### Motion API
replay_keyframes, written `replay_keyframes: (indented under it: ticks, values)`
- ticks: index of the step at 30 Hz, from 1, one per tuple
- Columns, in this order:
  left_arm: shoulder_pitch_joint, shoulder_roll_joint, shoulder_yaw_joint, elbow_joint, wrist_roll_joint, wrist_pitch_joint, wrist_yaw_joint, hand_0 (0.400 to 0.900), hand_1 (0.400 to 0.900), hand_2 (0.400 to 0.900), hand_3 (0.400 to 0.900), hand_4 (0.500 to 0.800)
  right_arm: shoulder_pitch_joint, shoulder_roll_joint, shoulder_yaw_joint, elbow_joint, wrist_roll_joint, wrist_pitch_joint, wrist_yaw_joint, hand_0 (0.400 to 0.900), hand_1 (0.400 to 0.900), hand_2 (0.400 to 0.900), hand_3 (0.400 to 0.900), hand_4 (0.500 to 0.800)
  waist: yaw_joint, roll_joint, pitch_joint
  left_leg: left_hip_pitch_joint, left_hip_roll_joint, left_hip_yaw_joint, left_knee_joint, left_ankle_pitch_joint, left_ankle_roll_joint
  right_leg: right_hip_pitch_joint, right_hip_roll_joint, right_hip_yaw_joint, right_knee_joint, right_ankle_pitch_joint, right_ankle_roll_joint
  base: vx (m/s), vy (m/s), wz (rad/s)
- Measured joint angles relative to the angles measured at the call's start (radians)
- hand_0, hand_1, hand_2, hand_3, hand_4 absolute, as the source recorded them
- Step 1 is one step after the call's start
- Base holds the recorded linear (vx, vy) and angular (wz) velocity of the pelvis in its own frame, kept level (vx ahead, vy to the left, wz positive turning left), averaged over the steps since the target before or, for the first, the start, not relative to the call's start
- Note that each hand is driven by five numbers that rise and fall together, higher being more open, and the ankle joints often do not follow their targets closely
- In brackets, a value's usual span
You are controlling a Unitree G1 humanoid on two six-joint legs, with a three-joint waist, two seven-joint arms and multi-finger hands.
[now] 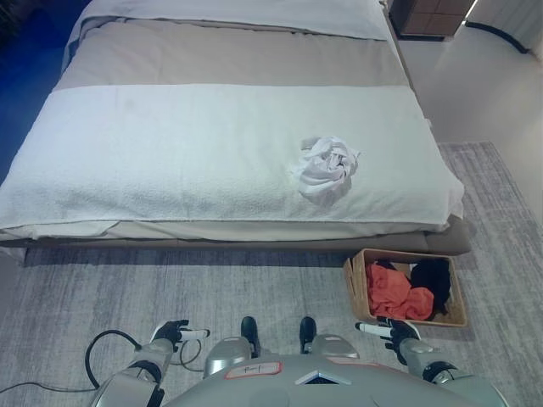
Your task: Put the clothes on the bed into the basket.
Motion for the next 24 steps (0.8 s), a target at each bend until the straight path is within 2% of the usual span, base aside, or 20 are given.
replay_keyframes:
  ticks: [24]
  values:
    - [0.003, -0.001, 0.000, 0.000, 0.000, 0.000, 0.000, 0.900, 0.900, 0.900, 0.900, 0.800, 0.010, 0.000, 0.000, 0.000, 0.000, 0.000, 0.001, 0.900, 0.900, 0.900, 0.900, 0.800, 0.000, 0.006, -0.004, 0.004, 0.000, 0.000, 0.000, 0.000, 0.000, 0.004, 0.000, 0.000, 0.000, 0.000, 0.000, 0.00, 0.000, 0.00]
